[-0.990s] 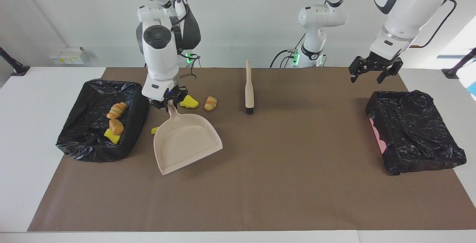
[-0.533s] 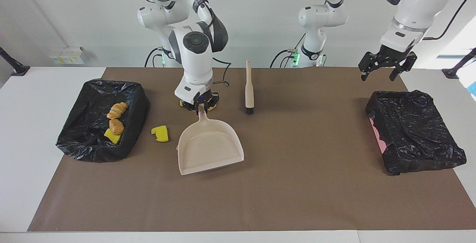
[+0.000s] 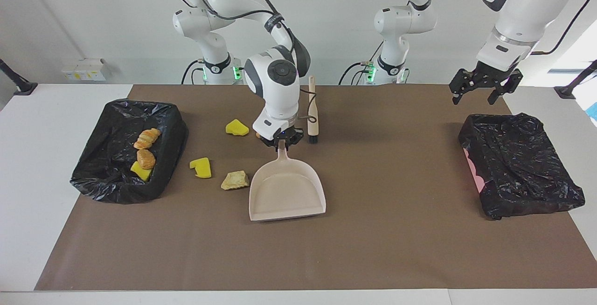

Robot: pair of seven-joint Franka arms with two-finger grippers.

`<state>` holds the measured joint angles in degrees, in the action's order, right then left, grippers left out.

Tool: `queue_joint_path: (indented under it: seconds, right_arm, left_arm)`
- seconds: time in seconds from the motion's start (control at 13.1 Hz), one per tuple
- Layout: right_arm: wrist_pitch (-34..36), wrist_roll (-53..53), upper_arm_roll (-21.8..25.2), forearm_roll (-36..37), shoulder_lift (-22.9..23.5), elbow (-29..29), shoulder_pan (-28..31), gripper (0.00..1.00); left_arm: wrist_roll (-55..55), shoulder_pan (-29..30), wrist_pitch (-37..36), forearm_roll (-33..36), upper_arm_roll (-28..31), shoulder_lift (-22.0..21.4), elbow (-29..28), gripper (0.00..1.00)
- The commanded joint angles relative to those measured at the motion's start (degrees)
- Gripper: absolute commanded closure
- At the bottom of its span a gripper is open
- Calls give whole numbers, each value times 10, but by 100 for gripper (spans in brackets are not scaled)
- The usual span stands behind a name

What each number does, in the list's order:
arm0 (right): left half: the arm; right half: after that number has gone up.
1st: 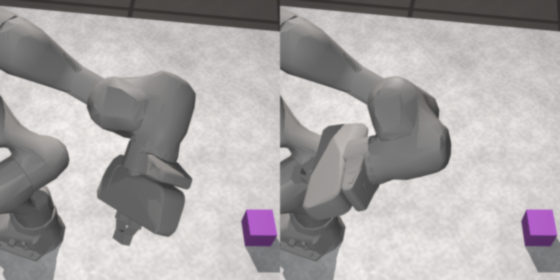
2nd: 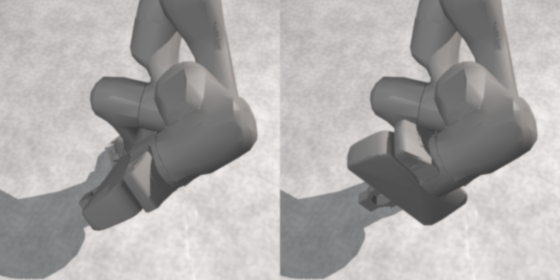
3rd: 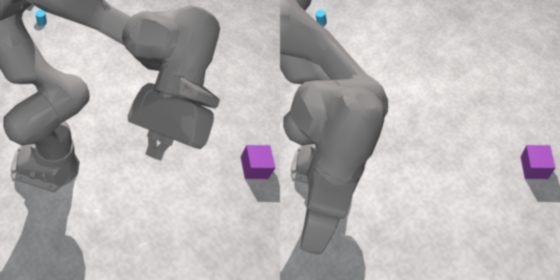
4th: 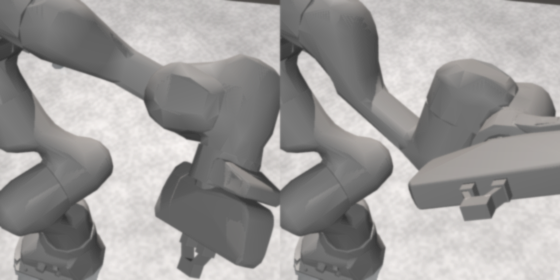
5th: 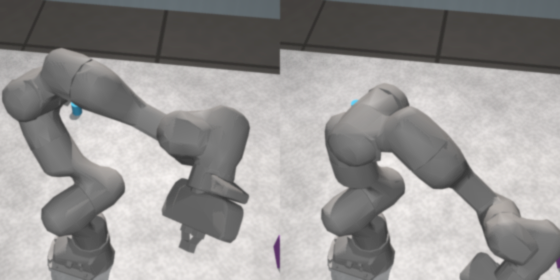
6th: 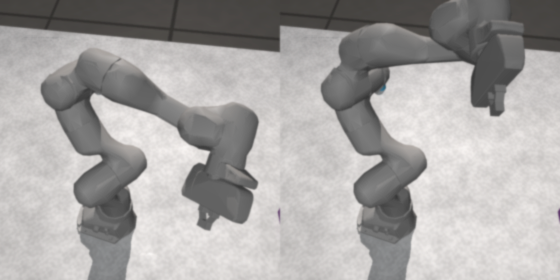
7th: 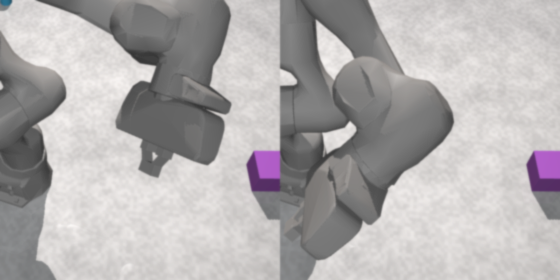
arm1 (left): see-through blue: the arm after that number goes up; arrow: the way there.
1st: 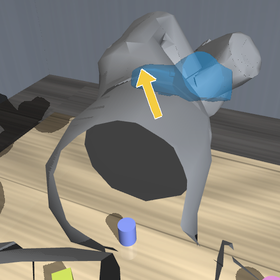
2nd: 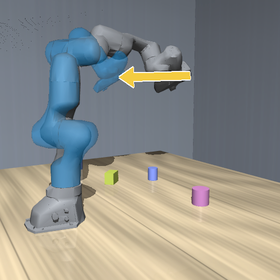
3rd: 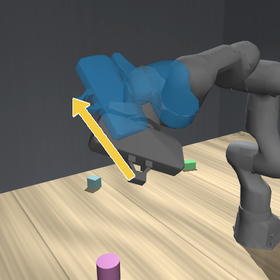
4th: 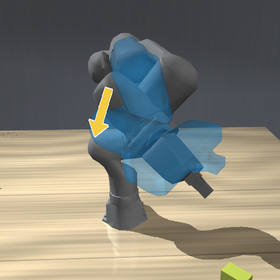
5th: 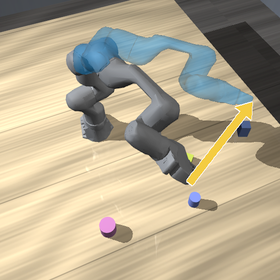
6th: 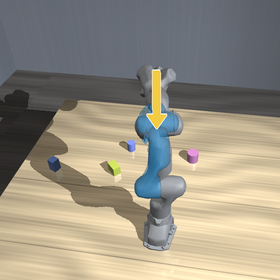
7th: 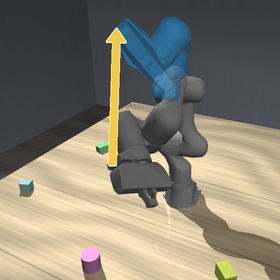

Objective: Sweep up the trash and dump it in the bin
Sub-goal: 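Bring the dustpan back with the right gripper and set it on the table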

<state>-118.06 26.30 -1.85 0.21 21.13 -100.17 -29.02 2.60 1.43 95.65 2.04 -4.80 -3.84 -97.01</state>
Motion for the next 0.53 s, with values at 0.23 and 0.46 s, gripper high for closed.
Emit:
queue_joint_path:
  seconds: [0.23, 0.46]
  right_arm:
    - [-49, 50, 2, -52, 50, 45, -17, 57]
    - [-38, 49, 2, -42, 43, 45, -27, 0]
  left_arm:
    - [0, 9, -14, 9, -7, 2, 9, 0]
    - [0, 8, -15, 9, -7, 2, 8, 0]
